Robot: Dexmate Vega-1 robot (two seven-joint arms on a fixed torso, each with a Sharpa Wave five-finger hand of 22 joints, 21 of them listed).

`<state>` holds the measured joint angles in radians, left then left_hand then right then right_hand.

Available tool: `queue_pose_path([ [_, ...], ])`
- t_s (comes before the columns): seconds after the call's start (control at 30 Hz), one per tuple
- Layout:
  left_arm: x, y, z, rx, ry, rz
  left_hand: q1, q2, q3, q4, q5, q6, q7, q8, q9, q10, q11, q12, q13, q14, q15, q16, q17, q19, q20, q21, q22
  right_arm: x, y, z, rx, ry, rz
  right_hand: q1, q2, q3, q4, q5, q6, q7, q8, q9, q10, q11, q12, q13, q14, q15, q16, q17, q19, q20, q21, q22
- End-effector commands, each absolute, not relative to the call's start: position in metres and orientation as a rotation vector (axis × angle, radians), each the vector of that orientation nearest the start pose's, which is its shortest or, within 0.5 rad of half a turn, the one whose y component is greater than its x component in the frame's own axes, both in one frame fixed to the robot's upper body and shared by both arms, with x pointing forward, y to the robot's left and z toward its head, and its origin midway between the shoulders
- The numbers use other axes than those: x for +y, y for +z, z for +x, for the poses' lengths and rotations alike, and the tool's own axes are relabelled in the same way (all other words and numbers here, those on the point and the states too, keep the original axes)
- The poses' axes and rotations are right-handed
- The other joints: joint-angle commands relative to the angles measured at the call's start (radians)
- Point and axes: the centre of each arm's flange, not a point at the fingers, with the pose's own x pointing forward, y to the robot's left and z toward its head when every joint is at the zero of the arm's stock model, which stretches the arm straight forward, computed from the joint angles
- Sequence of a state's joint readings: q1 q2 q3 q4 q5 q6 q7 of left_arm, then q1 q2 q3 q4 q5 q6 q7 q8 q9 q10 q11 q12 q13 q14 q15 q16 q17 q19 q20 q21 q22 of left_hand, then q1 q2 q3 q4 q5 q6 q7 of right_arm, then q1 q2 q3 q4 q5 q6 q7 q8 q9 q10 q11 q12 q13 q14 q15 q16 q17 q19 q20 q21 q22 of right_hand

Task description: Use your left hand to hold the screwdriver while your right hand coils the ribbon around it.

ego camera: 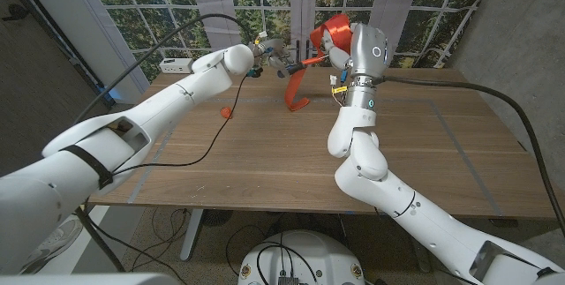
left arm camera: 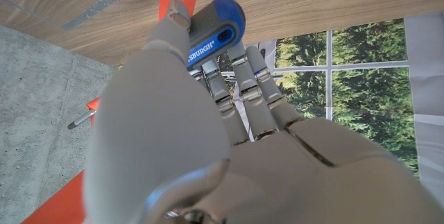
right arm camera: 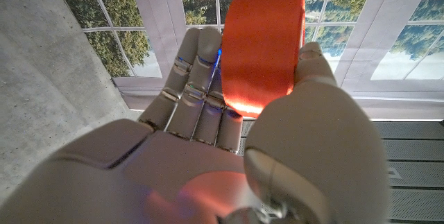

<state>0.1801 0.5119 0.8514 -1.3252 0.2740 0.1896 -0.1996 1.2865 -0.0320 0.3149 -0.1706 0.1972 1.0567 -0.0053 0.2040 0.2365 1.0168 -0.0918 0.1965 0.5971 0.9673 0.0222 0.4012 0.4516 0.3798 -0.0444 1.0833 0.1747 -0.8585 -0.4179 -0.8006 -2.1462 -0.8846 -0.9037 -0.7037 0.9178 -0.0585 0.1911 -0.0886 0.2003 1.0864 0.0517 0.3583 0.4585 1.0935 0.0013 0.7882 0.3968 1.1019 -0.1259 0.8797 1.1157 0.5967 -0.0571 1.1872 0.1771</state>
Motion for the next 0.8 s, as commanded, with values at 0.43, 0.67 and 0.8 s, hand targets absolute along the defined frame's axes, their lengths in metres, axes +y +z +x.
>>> queue_pose_path([
  [0.43, 0.125, 0.196, 0.674, -0.605, -0.173, 1.287, 0.133, 0.158, 0.018, 0.010, 0.004, 0.024, -0.009, 0.006, 0.009, 0.010, -0.014, 0.006, -0.001, 0.160, -0.261, -0.001, 0.284, -0.005, 0.001, 0.008, 0.001, -0.120, -0.001, 0.452, -0.694, -0.695, -0.918, 0.210, 0.217, 0.002, 0.002, 0.009, 0.026, -0.007, 0.003, -0.002, 0.054, -0.047, -0.002, 0.298, 0.059, -0.088, -0.003, 0.007, 0.002, -0.021, -0.009, 0.000],
  [0.67, 0.122, 0.198, 0.674, -0.607, -0.174, 1.296, 0.131, 0.158, 0.018, 0.010, 0.003, 0.028, -0.011, 0.008, 0.010, 0.011, -0.016, 0.005, -0.004, 0.160, -0.260, -0.002, 0.286, -0.005, 0.001, 0.008, 0.001, -0.127, -0.018, 0.470, -0.582, -0.669, -0.945, 0.208, 0.214, -0.001, 0.001, 0.009, 0.025, -0.002, 0.001, -0.003, 0.051, -0.045, -0.006, 0.297, 0.055, -0.088, -0.012, -0.007, -0.001, -0.020, -0.012, 0.000],
  [0.8, 0.122, 0.198, 0.673, -0.637, -0.149, 1.268, 0.130, 0.158, 0.019, 0.010, 0.003, 0.030, -0.010, 0.008, 0.010, 0.013, -0.016, 0.006, -0.005, 0.160, -0.261, -0.003, 0.287, -0.004, 0.000, 0.008, 0.001, -0.128, -0.026, 0.474, -0.557, -0.673, -0.962, 0.209, 0.213, -0.003, 0.000, 0.009, 0.022, 0.001, 0.001, 0.000, 0.048, -0.041, -0.008, 0.296, 0.058, -0.087, -0.010, -0.008, 0.000, -0.019, -0.012, 0.000],
])
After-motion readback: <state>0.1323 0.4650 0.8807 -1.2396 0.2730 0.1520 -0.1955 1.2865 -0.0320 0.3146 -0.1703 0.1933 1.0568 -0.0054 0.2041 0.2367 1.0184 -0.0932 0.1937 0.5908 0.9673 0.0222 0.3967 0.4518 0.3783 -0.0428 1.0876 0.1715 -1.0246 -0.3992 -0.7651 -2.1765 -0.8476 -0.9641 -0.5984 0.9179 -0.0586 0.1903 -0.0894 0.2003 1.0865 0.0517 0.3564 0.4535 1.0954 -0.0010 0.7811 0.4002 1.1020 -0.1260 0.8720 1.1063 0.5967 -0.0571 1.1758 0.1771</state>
